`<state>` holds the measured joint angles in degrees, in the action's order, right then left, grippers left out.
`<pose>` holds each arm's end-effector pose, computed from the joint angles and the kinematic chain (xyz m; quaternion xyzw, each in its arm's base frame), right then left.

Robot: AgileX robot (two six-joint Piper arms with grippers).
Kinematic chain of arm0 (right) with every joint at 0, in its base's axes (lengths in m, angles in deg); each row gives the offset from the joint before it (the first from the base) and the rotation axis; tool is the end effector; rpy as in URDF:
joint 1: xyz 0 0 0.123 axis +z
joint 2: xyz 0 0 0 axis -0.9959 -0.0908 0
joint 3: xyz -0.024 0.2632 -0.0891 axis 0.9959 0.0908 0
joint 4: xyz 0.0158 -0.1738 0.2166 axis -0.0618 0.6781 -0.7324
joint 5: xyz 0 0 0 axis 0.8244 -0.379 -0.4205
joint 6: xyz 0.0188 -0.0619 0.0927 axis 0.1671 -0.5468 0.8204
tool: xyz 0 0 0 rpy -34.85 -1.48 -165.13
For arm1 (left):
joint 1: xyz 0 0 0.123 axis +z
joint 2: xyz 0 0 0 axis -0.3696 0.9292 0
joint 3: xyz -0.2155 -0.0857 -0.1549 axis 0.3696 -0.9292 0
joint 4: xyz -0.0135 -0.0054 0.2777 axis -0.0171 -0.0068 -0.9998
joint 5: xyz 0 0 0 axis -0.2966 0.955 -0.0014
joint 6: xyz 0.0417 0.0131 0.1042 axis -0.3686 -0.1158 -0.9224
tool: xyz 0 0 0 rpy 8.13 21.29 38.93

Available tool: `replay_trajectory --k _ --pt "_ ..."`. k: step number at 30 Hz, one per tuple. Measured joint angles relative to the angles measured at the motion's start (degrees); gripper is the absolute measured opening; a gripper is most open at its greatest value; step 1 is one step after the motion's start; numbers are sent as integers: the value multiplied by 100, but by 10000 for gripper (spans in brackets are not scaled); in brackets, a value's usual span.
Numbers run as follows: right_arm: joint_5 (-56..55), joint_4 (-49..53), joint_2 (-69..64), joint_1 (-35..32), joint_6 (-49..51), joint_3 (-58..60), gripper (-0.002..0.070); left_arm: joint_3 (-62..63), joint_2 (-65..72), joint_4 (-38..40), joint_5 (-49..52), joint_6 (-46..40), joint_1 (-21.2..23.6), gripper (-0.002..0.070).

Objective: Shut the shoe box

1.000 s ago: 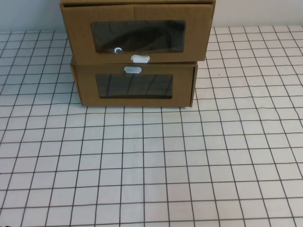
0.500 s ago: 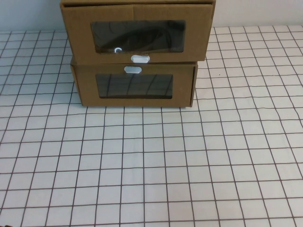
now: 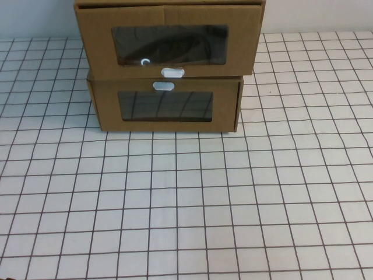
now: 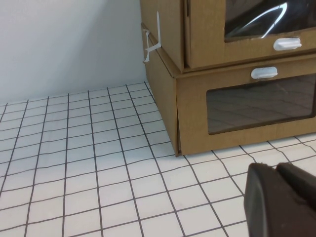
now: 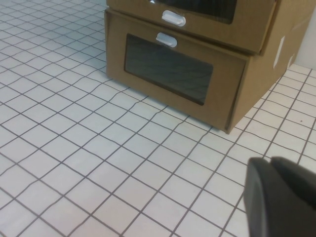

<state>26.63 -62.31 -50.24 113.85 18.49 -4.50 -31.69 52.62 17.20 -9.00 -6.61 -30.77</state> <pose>0.1240 0.0832 0.2698 -0.2516 0.7409 0.1805 0.5959 0.1198 -0.0284 0.2411 0.1224 0.7397 -0.0503 0.6598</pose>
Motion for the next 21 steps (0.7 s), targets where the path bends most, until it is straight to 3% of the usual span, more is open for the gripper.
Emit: replay_trajectory --k 13,21 --pt "0 -11 0 0 0 0 -15 -1120 -1128 -105 -282 77 0 -2" --pt "88 -19 0 0 0 0 -15 -1207 -1141 -1767 847 2483 0 -2"
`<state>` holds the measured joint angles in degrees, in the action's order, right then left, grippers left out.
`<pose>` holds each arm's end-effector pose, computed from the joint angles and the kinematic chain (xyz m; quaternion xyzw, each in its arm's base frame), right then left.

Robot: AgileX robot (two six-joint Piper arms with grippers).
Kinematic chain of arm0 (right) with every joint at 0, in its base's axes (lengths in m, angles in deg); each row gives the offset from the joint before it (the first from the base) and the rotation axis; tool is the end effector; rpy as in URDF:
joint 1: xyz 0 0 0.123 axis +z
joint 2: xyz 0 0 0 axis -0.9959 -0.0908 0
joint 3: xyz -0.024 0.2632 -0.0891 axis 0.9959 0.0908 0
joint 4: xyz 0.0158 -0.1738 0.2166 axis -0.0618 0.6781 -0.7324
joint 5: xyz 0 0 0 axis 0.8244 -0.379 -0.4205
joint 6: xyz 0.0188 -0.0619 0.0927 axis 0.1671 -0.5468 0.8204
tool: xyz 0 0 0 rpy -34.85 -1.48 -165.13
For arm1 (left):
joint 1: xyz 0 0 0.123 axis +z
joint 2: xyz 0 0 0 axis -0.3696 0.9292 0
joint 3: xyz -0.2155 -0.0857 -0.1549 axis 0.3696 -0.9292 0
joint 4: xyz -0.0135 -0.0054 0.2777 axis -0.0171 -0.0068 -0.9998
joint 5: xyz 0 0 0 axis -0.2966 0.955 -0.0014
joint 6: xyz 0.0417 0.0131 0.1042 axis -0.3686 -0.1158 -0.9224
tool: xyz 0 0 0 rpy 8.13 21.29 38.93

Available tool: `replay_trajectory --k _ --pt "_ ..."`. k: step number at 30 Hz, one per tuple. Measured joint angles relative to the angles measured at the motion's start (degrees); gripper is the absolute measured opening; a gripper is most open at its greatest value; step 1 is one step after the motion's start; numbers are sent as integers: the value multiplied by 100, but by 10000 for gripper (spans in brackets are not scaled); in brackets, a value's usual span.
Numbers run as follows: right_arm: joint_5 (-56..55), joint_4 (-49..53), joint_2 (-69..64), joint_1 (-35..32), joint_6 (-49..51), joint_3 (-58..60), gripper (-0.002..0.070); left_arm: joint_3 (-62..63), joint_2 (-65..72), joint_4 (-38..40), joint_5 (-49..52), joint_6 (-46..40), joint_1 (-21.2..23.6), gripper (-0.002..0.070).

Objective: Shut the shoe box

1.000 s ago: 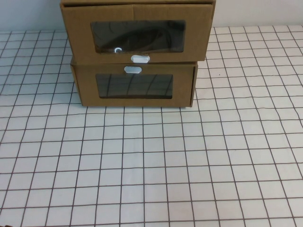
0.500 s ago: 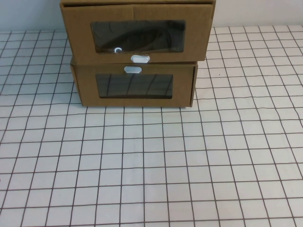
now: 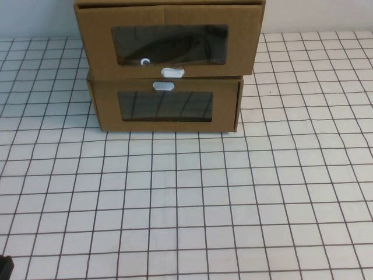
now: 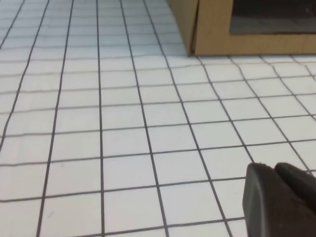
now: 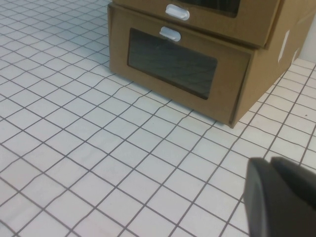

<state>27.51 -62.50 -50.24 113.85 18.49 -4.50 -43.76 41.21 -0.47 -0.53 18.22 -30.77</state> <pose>0.1232 0.0837 0.2684 -0.2540 0.7446 0.1826 0.5897 0.1050 -0.0197 0.1648 0.0587 0.8023 -0.0661 0.5903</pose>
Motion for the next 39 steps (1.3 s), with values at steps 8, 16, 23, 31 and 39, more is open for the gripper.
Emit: replay_trajectory --k 8,16,23,31,39 --pt "84 0 0 0 0 0 -15 0 -8 -179 100 278 0 -2" --pt "84 0 0 0 0 0 -15 0 -8 -190 100 290 0 -2" --pt "84 0 0 0 0 0 -15 0 -8 -190 100 290 0 -2" --pt "84 0 23 0 0 0 -15 0 -8 -190 100 290 0 -2" --pt "-586 70 1076 -1016 0 758 -15 0 -8 -190 100 290 0 -2"
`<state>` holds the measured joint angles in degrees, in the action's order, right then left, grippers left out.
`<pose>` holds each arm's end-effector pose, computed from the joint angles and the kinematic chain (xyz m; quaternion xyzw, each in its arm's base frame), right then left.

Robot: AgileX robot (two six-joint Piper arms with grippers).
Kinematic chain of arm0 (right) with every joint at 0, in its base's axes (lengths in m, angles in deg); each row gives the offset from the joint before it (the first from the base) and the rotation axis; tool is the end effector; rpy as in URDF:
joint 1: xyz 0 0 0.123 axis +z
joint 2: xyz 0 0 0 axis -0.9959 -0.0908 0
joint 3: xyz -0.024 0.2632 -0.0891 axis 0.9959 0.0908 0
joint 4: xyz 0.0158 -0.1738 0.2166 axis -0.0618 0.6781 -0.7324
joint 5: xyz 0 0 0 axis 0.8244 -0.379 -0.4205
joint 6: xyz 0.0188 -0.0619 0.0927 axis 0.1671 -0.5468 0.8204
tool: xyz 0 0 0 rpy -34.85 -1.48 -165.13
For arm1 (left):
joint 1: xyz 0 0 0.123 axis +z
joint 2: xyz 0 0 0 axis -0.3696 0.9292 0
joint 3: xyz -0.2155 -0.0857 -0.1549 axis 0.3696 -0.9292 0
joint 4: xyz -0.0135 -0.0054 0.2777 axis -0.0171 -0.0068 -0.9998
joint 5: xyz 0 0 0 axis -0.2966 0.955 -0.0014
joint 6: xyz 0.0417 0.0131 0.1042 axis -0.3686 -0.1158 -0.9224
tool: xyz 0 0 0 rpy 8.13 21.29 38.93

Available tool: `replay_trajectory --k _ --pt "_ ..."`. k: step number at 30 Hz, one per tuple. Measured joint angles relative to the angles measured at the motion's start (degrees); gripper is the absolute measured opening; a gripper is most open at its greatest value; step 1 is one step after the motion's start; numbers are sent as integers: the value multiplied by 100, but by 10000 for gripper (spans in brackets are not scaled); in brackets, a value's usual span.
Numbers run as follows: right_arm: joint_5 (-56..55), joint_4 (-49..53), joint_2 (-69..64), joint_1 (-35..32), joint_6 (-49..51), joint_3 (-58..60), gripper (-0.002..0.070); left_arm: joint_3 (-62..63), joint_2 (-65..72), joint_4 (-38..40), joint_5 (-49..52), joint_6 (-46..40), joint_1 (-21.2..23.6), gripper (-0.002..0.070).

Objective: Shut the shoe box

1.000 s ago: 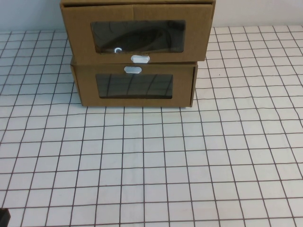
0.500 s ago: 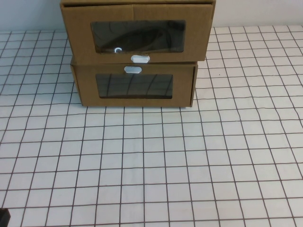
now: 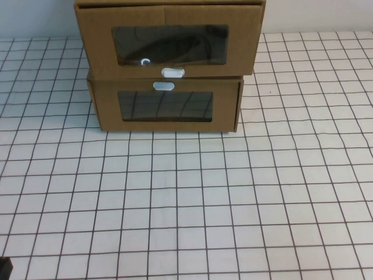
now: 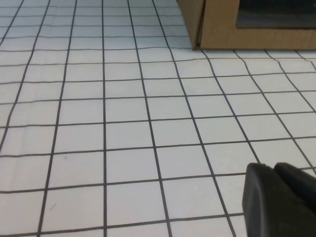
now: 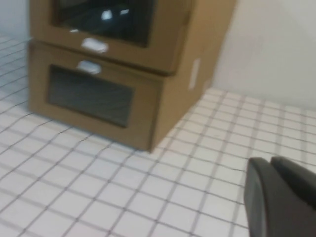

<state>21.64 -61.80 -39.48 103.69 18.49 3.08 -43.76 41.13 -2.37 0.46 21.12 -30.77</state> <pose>0.1171 0.0490 0.2532 -0.1680 0.7198 0.1178 0.6632 0.1046 -0.0183 0.1630 0.0478 0.8079 -0.0666 0.5836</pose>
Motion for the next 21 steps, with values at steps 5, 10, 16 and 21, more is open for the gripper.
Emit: replay_trajectory --k 5,10,16,21 --pt "-441 -204 1189 -1207 0 1098 -15 -2 -5 -11 0 0 0 -2" --pt "-177 -449 1332 -1902 0 1376 -15 -2 -15 -52 30 0 0 -2" --pt "369 -402 1332 -1996 0 1376 -15 -2 -15 -65 40 0 0 -3" --pt "895 282 1332 -2182 656 1376 -15 -2 -15 -76 40 0 0 -2"
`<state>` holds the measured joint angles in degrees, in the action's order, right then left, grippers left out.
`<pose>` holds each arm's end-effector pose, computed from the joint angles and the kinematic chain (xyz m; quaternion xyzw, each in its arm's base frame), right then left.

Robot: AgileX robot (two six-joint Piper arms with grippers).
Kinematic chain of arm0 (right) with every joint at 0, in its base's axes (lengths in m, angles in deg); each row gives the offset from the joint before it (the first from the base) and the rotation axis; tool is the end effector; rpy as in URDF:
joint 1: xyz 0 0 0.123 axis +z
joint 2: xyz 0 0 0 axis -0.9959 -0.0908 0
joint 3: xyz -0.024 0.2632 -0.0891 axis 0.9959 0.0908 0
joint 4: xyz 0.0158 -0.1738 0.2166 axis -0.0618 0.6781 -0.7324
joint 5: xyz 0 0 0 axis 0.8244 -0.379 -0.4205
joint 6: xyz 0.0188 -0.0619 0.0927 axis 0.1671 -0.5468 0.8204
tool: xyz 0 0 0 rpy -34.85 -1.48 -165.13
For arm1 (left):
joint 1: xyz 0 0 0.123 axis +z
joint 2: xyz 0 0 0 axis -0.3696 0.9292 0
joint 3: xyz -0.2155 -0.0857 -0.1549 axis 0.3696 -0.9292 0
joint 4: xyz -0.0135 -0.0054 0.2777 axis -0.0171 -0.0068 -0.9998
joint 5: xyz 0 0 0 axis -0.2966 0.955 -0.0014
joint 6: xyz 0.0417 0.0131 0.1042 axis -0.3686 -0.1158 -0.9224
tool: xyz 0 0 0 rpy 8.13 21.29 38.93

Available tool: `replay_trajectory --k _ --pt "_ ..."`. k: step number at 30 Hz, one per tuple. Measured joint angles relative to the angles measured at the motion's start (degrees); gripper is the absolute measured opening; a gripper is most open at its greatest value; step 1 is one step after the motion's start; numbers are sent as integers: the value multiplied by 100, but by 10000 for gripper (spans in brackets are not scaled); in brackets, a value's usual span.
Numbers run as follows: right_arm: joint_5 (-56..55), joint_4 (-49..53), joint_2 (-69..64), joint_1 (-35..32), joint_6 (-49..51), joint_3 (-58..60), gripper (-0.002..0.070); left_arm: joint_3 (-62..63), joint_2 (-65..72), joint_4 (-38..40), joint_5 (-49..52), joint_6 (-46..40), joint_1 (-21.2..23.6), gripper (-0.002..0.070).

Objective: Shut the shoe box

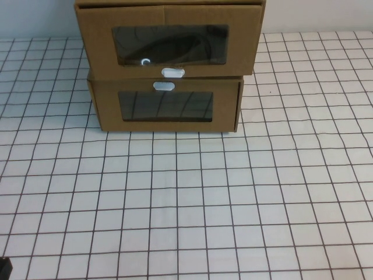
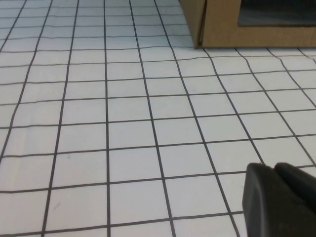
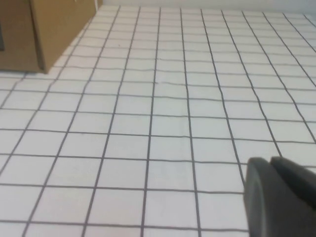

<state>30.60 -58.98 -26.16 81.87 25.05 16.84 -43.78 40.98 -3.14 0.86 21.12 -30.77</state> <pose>0.1081 0.0080 0.1709 -0.0200 0.7894 0.0294 0.6128 0.1043 -0.0177 0.1624 0.0515 0.8091 -0.0608 0.5822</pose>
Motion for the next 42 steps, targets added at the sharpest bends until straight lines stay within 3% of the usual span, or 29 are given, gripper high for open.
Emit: replay_trajectory --k 8,42 --pt "103 722 0 -49 481 0 -15 0 0 0 0 0 0 -2" --pt "40 691 0 -49 525 0 -15 0 0 0 0 0 0 -2"
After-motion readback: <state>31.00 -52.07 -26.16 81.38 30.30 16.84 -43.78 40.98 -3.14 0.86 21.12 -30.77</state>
